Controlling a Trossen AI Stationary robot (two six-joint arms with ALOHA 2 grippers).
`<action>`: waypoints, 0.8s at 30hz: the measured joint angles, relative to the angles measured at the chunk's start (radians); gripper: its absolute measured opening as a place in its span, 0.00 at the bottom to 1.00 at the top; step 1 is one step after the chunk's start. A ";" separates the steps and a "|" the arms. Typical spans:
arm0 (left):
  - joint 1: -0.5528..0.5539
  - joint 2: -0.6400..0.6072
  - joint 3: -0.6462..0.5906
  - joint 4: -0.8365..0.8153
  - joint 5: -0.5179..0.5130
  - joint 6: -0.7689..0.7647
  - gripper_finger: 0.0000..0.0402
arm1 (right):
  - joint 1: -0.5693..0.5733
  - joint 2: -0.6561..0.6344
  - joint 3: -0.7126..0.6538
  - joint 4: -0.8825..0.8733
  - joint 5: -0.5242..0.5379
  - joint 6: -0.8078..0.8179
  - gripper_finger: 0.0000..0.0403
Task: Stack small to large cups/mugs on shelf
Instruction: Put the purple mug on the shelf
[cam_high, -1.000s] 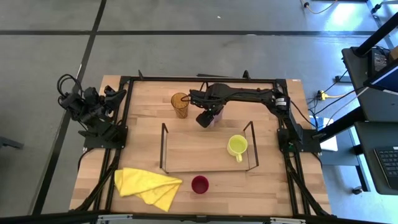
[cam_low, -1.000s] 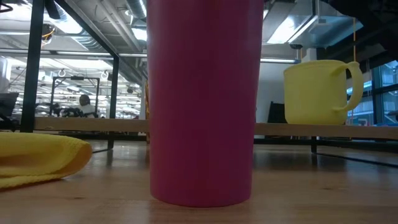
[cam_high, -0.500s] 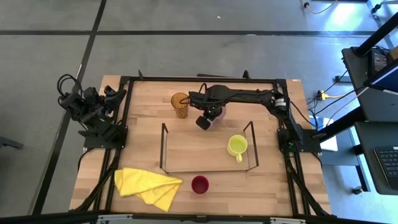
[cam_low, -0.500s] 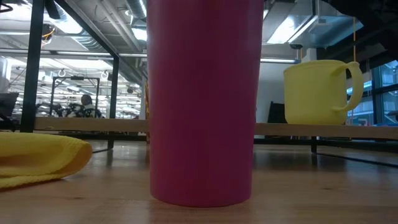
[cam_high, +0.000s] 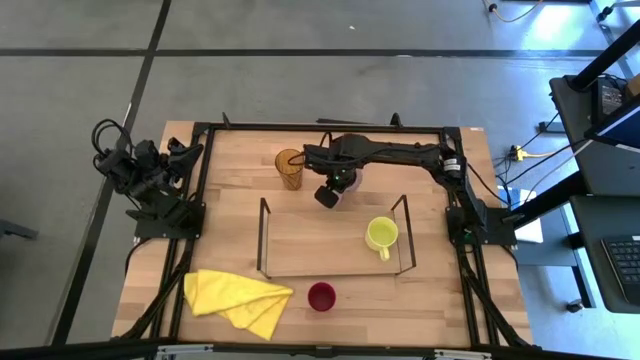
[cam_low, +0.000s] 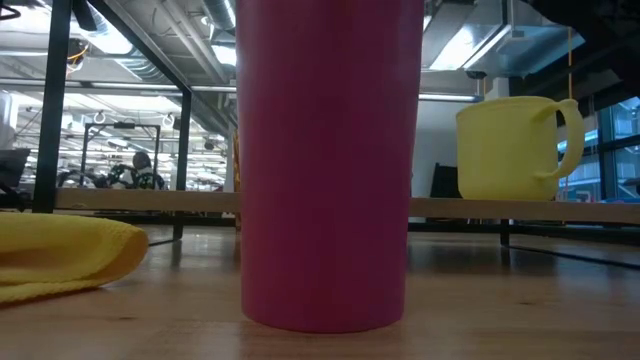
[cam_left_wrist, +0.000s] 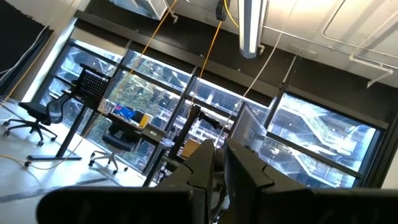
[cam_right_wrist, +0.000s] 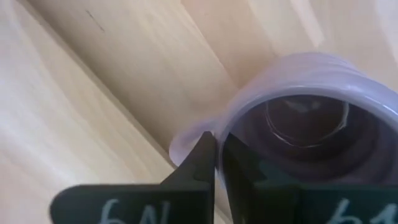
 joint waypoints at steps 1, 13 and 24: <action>0.000 0.000 0.000 0.000 0.000 0.000 0.08 | 0.000 0.000 0.019 -0.003 0.000 -0.002 0.04; 0.000 0.000 0.000 0.000 0.000 0.000 0.08 | 0.012 -0.002 0.314 -0.302 -0.198 -0.025 0.04; 0.000 0.000 0.000 0.000 0.000 0.000 0.08 | 0.188 -0.011 0.343 -0.255 -0.305 -0.050 0.04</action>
